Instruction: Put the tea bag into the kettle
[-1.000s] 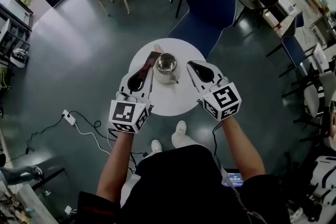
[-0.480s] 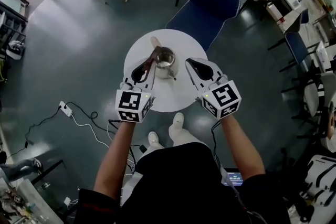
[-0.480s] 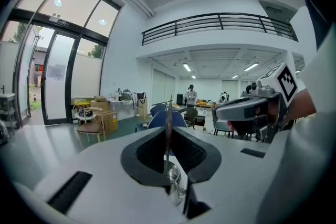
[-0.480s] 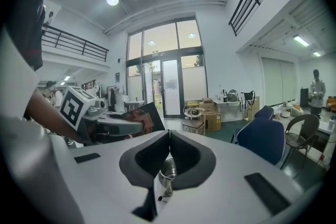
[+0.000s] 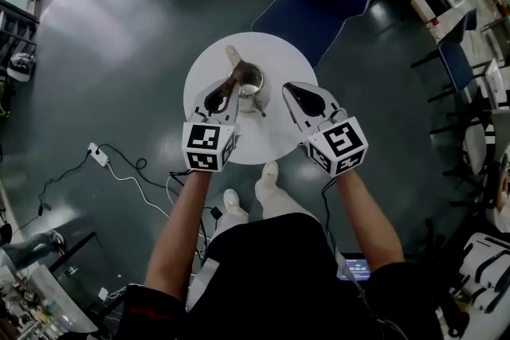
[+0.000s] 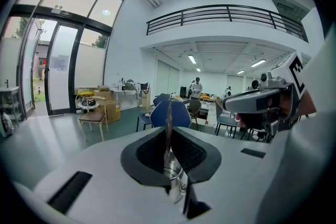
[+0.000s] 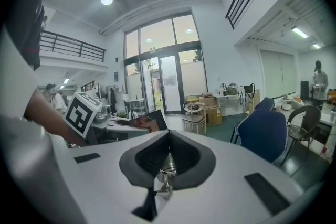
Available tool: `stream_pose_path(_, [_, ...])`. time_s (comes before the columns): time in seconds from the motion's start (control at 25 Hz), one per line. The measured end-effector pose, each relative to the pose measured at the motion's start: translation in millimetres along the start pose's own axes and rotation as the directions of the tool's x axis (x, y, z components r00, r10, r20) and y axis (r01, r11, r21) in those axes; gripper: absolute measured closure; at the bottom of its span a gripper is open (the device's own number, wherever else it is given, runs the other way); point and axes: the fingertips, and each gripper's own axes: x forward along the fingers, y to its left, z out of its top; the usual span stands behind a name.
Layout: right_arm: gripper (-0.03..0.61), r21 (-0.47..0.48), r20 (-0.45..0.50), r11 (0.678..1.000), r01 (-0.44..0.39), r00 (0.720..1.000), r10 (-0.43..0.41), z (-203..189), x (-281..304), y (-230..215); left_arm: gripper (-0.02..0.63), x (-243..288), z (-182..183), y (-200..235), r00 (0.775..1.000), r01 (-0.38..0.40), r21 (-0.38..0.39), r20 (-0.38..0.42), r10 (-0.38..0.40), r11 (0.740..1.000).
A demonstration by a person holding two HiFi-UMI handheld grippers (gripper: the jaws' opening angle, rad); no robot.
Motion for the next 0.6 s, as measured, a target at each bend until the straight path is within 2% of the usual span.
stream_pose_path(0.48, [0.560,0.041,-0.044,0.999,-0.007,0.999,0.009,-28.9,17.4,-15.2,0.577,35.6,-40.1,20.6,0.996,-0.033,0.022,-0.086,0.035,0.999])
stream_pose_path(0.6, [0.560,0.048,-0.058,0.999,-0.010,0.998,0.013,-36.7,21.8,-17.0,0.577,46.1,-48.9,21.5,0.995,-0.024,0.067,-0.095,0.031,0.997])
